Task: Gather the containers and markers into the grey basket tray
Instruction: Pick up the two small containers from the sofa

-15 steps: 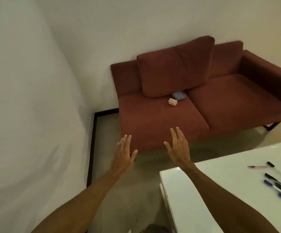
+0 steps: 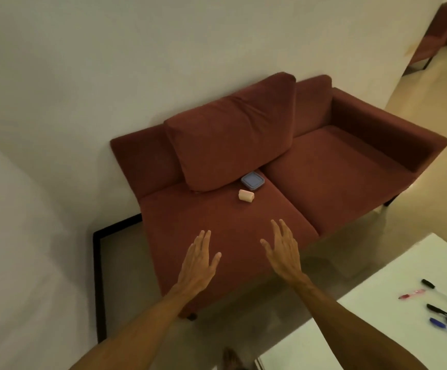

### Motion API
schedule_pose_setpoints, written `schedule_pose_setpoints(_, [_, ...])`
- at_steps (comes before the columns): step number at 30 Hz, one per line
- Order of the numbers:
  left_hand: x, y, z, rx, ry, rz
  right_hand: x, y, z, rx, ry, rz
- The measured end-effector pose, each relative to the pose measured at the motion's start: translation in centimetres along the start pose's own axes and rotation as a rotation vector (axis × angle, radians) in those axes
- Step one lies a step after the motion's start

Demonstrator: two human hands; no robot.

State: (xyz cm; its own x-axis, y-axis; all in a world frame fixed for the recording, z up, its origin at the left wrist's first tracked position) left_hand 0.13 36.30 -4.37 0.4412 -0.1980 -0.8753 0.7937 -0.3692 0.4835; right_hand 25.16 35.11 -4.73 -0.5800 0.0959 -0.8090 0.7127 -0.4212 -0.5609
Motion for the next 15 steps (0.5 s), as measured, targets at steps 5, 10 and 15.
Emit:
schedule_pose_setpoints(5, [-0.1,-2.2,-9.8,-0.030,-0.062,0.110,0.5,-1.7,-7.5,0.106,-0.010,-0.009])
schedule_pose_setpoints(10, [2.2,-4.7,-19.7,-0.089,-0.172,0.202,1.9,-2.5,-15.4,0.194,-0.032,0.012])
schedule_pose_setpoints(15, [4.2,-6.3,-28.6,-0.166,-0.217,0.264,2.9,-3.7,-22.8,0.254,-0.073,0.019])
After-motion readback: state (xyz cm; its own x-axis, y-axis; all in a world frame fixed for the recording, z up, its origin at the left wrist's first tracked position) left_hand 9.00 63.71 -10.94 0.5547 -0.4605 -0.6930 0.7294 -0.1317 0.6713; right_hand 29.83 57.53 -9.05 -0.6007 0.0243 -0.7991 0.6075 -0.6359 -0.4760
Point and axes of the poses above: each hand's wrist, its own z-axis away from the middle knuckle, its own x-axis out of the palm, y = z × x, the point moved 3 cm from there along -z, towards the middle knuckle, and after that the axes turned 12 degrees about x, right-handed, at the moved point
